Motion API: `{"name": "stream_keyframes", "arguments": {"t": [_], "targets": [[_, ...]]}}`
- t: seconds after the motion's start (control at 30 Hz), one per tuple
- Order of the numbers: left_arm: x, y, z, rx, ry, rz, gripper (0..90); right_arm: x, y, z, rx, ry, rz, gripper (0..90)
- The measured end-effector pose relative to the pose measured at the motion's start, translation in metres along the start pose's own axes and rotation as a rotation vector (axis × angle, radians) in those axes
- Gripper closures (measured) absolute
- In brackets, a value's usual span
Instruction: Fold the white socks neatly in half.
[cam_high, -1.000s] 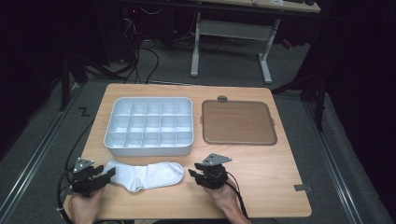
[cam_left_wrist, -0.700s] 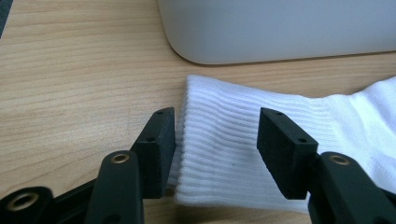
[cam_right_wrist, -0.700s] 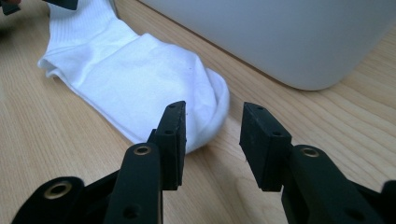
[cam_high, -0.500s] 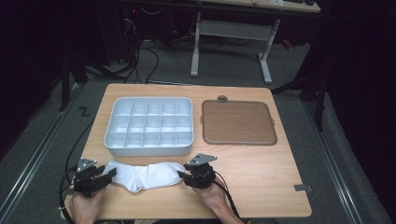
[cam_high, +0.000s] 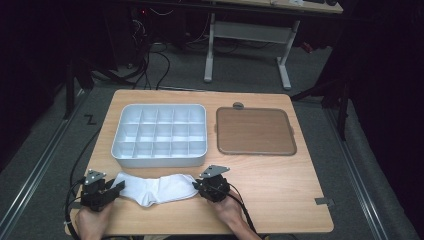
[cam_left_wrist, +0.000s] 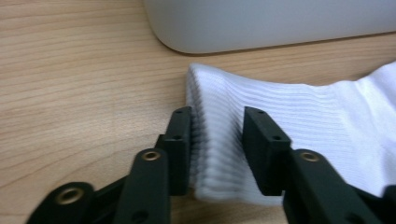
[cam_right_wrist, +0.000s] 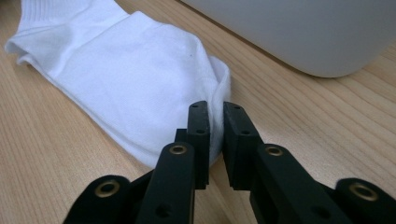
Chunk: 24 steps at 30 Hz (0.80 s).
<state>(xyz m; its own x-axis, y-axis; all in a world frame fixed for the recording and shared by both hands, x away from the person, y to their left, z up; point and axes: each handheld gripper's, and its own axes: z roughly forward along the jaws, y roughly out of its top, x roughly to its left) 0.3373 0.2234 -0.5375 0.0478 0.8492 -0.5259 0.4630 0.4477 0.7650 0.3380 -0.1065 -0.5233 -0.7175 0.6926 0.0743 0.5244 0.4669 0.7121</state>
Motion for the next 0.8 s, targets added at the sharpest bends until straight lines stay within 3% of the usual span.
{"name": "stream_keyframes", "arguments": {"t": [0.03, 0.13, 0.37, 0.8], "targets": [[-0.001, 0.0, -0.001, 0.006, -0.011, -0.001, 72.1, 0.0, 0.0, -0.001, -0.001, 0.002, -0.007, 84.7], [-0.005, -0.001, -0.001, 0.019, -0.028, 0.014, 76.0, -0.001, 0.0, -0.003, -0.003, 0.004, -0.007, 85.3], [-0.015, 0.004, -0.005, 0.015, -0.075, -0.003, 77.7, -0.004, -0.002, -0.011, -0.013, -0.003, -0.003, 85.8], [-0.061, -0.003, -0.002, 0.023, -0.167, 0.04, 77.7, -0.024, -0.021, -0.044, -0.011, -0.066, 0.02, 85.9]]}}
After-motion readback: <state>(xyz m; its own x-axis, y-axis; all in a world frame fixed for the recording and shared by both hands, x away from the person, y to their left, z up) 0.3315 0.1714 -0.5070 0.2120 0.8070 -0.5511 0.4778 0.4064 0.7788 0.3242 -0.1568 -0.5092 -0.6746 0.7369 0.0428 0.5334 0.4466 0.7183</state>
